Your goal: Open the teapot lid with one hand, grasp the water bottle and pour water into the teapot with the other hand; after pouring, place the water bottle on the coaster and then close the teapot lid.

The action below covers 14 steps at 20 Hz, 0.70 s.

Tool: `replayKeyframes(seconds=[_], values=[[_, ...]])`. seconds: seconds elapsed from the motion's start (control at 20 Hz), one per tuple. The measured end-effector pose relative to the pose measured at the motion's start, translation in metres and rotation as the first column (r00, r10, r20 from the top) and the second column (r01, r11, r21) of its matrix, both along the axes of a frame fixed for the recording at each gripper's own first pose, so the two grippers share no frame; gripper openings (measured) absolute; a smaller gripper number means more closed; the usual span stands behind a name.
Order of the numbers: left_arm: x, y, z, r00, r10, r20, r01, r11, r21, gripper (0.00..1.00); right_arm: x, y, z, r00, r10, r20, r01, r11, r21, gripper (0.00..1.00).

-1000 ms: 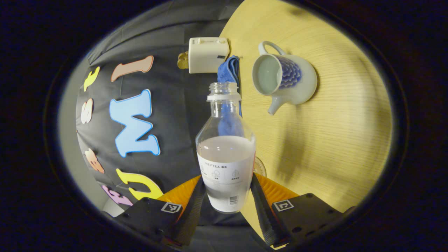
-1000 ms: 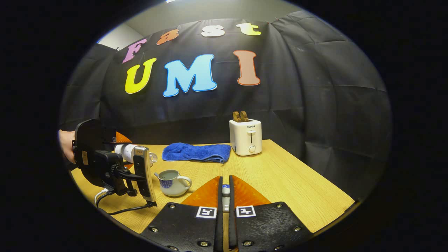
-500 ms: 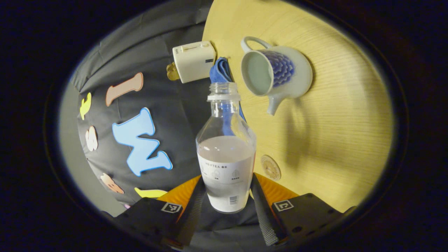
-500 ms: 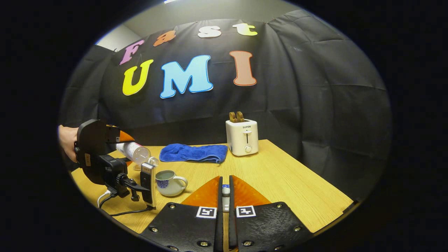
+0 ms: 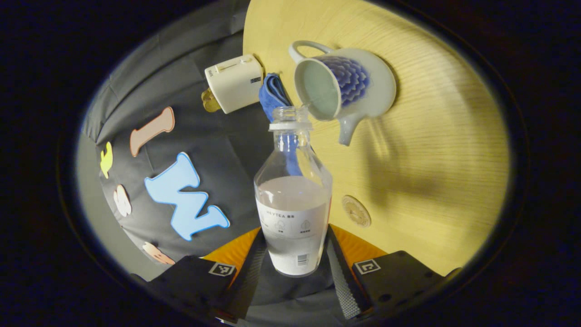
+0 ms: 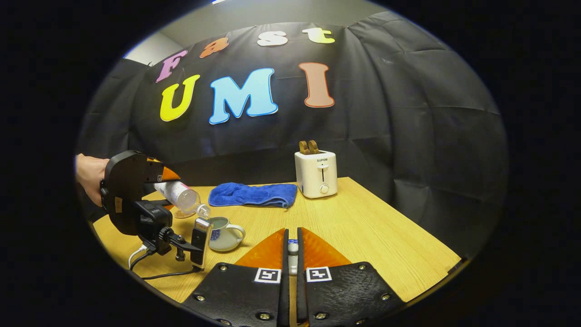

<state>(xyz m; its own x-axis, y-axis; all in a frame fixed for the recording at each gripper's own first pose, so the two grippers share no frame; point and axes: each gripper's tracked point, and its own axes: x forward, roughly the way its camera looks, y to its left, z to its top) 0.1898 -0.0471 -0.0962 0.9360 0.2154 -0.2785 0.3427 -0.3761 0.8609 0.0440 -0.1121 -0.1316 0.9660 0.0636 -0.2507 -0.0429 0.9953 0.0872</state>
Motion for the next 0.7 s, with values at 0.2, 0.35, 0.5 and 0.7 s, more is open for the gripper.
replayKeyframes(seconds=[0.2, 0.35, 0.5, 0.7], values=[[0.002, -0.007, 0.009, 1.000, -0.023, 0.019, 0.022, 0.999, 0.038, 0.87, -0.001, -0.001, 0.002, 1.000, 0.000, 0.008, 0.000, 1.000, 0.007, 0.06], [0.003, -0.015, 0.014, 0.999, -0.037, 0.028, 0.035, 0.997, 0.069, 0.87, -0.002, -0.001, 0.004, 1.000, 0.002, 0.014, -0.002, 1.000, 0.009, 0.06], [0.003, -0.018, 0.021, 0.998, -0.049, 0.039, 0.045, 0.993, 0.109, 0.87, -0.002, -0.002, 0.005, 1.000, 0.002, 0.016, -0.002, 1.000, 0.017, 0.06], [0.005, -0.019, 0.028, 0.998, -0.055, 0.042, 0.048, 0.989, 0.141, 0.87, -0.002, -0.002, 0.005, 1.000, -0.001, 0.019, 0.000, 1.000, 0.022, 0.06]])
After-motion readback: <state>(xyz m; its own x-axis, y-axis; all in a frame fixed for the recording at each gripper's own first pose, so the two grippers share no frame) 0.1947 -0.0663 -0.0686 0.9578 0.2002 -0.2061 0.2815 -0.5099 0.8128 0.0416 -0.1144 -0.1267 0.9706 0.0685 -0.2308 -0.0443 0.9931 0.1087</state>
